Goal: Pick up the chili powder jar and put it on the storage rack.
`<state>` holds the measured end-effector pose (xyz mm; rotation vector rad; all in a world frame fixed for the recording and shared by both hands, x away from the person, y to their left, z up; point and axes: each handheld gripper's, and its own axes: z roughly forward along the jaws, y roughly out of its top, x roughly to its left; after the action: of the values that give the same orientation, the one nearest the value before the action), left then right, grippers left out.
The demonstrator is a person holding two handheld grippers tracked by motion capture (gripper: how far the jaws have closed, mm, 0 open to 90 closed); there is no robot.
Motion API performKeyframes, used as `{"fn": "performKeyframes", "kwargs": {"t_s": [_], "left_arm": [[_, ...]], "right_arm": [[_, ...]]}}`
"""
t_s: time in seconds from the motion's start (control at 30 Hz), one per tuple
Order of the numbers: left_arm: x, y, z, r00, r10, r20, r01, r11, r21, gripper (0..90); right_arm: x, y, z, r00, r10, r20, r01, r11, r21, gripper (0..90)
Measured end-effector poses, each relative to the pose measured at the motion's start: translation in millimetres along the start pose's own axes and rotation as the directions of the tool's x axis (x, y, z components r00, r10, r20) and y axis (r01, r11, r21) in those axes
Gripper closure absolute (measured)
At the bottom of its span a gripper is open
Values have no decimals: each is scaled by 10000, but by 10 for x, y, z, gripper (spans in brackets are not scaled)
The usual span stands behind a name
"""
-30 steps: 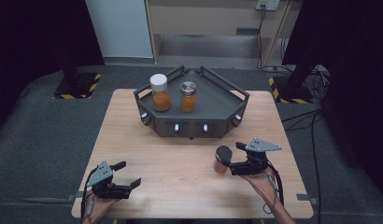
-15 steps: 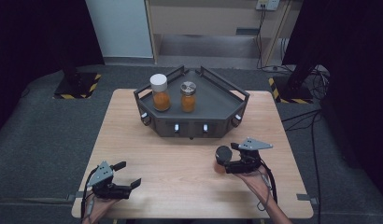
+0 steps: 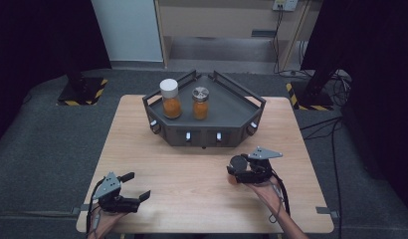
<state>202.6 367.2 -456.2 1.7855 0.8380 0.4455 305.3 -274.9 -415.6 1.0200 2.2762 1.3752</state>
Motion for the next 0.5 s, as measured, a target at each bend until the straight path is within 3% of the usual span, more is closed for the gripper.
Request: {"fn": "performKeyframes", "kwargs": {"t_s": [0.23,0.5], "left_arm": [[-1,0,0,10000,-2,-7,2,10000,3,59],[-3,0,-2,10000,-6,-18,6,10000,-1,59]], "right_arm": [[21,-58,23,9999,-132,50,132,9998,-176,322],[77,-47,15,9985,-475,269,479,9987,-173,339]]}}
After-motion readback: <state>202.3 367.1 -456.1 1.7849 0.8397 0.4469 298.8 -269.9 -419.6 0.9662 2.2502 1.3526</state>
